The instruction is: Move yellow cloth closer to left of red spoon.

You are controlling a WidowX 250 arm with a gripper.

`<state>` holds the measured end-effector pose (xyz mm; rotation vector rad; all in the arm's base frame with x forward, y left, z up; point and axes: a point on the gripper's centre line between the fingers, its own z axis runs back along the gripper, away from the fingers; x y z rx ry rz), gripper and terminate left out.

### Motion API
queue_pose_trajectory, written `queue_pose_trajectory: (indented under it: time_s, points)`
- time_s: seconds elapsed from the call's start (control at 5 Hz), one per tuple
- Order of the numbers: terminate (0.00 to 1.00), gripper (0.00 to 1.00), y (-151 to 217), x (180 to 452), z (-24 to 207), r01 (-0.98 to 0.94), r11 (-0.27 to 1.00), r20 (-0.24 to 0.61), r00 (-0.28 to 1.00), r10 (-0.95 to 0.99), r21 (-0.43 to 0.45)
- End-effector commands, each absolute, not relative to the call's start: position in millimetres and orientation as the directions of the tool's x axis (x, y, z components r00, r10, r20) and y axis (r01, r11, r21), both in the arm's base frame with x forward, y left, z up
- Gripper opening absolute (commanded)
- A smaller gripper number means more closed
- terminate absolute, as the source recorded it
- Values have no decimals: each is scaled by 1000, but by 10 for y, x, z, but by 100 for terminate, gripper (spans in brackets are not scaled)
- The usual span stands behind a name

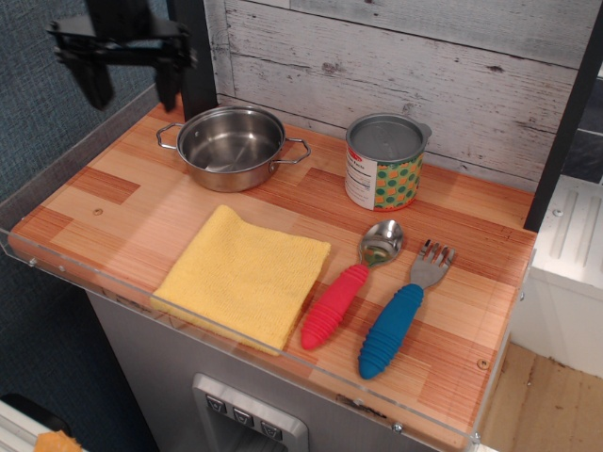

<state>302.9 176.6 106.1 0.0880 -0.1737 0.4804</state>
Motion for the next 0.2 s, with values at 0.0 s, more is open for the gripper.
queue_pose_trajectory:
  time_s: [0.0]
  points:
    - [100,100,1861,3035,1243,-463,886,270,856,441,21]
